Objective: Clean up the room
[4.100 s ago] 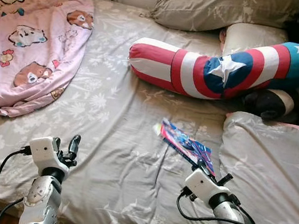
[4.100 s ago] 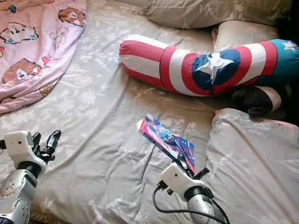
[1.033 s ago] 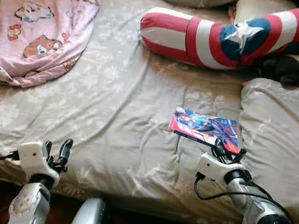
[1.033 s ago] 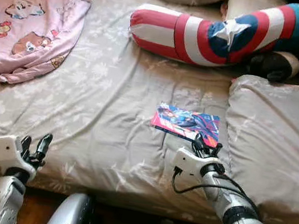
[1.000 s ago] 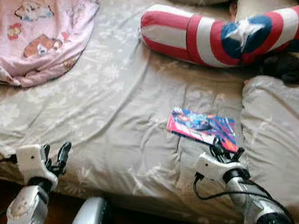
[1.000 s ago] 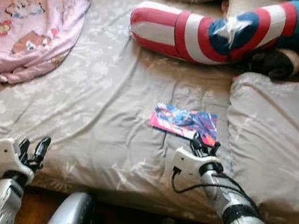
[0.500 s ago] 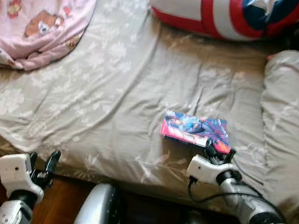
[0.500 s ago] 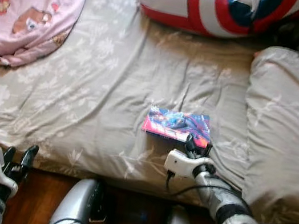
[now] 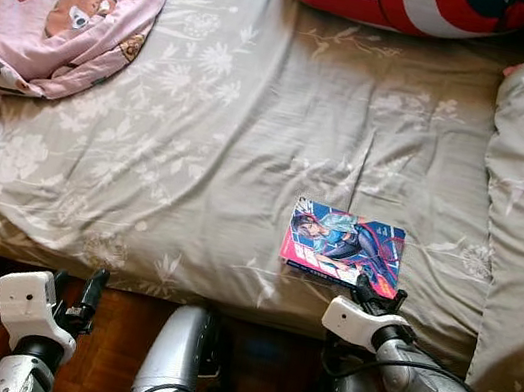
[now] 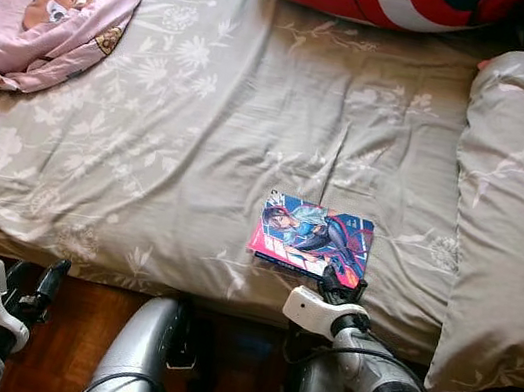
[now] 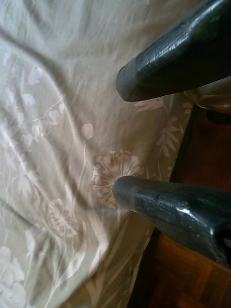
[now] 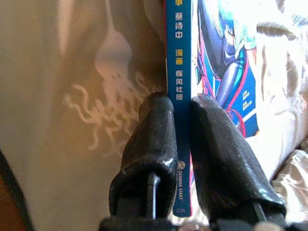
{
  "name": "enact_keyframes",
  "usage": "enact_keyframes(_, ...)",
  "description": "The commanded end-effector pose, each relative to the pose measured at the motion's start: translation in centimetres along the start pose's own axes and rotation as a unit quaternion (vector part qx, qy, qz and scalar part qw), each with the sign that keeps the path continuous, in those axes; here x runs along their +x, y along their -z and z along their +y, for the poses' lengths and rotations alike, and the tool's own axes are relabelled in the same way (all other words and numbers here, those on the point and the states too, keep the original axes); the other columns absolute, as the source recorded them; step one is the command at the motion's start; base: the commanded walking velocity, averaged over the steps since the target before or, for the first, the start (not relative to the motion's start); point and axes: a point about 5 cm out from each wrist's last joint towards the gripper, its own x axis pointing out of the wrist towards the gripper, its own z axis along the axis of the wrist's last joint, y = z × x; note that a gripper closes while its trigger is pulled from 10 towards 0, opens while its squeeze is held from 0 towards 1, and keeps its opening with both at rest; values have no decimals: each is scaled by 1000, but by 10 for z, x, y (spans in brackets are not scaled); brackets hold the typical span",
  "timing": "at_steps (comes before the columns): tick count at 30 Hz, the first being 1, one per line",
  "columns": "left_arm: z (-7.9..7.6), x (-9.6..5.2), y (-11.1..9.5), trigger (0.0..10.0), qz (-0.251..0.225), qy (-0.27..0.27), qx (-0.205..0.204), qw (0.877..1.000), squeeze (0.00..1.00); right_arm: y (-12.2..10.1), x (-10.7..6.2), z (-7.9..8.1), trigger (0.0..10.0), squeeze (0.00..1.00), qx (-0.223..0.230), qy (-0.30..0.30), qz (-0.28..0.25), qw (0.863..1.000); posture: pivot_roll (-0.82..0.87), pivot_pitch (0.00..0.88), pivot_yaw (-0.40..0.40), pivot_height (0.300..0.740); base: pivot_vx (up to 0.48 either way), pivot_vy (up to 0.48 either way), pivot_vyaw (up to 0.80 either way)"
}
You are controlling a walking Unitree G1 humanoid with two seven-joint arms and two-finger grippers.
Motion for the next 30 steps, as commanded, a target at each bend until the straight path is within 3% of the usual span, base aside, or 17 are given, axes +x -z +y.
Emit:
enact_keyframes(1, 5, -8, 7, 10000, 22, -12, 0, 1000, 0, 10, -4, 4, 10000, 0, -23, -16, 11, 1000, 213, 475, 74, 647, 0, 0, 0)
enact_keyframes(8, 5, -8, 7, 10000, 25, -16, -1, 1000, 0, 10, 1, -11, 10000, 0, -55, -15, -9, 998, 207, 476, 67, 647, 0, 0, 0)
enact_keyframes(28, 1, -6, 11, 10000, 35, -13, -6, 999, 0, 12, -3, 0, 10000, 0, -52, -56, -9, 997, 204, 472, 62, 647, 0, 0, 0)
enact_keyframes(29, 0, -7, 11, 10000, 35, -13, -7, 999, 0, 12, -3, 1, 10000, 216, -54, -58, -7, 997, 206, 466, 62, 647, 0, 0, 0)
enact_keyframes(30, 0, -7, 11, 10000, 34, -13, -8, 999, 0, 12, -3, 1, 10000, 282, -56, -60, -6, 997, 209, 464, 63, 647, 0, 0, 0)
